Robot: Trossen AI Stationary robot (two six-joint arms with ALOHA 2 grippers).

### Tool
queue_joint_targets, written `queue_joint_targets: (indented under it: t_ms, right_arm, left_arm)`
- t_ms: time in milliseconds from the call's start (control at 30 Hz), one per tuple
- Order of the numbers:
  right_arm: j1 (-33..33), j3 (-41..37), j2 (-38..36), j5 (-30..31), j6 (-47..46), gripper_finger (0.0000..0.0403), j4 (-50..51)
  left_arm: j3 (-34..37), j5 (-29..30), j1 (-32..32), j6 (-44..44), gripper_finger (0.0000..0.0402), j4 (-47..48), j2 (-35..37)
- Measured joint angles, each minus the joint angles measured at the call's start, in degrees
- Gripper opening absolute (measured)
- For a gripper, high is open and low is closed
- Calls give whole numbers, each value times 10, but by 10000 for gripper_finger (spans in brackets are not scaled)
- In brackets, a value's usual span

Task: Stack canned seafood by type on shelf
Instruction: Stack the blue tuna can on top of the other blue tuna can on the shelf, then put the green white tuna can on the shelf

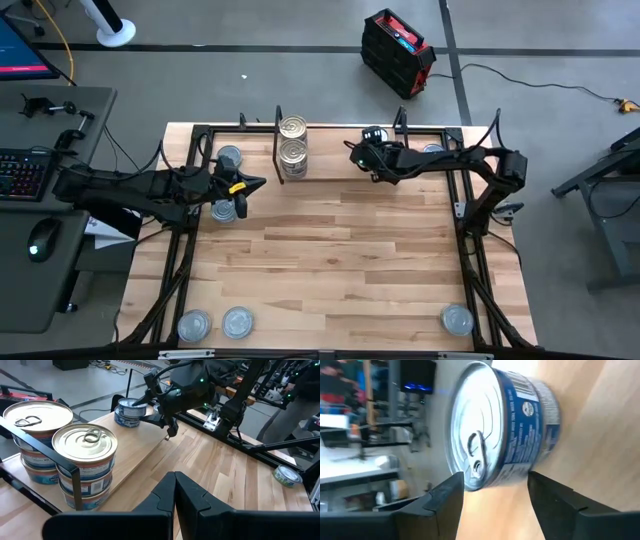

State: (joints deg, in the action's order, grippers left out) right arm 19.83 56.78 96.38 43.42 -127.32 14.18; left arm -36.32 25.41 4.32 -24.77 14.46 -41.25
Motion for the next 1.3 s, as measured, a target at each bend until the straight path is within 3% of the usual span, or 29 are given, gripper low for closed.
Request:
queue_joint_targets:
  t_ms: [133,467,667,767,900,1100,1300]
  right_arm:
    - [5,7,0,-19,-4,192,25]
    - [8,35,-1,10,5,188,30]
    - [-17,62,-1,-61,154,188,20]
    - [-53,75,-1,-128,314,188,-7]
    - [-112,92,-1,-356,501,188,12]
    - [-262,93,-1,-560,526,189,146]
    - [-422,85,-5,-617,443,188,292]
  left_arm:
    - [0,-8,0,-16,1,1,0]
    - [0,-51,0,-24,1,6,0]
    - [0,-86,0,-21,1,6,0]
    - [0,-101,0,-22,1,6,0]
    - [0,-101,0,-24,1,6,0]
    - [0,-101,0,-26,1,5,0]
    - [0,-101,0,-76,1,4,0]
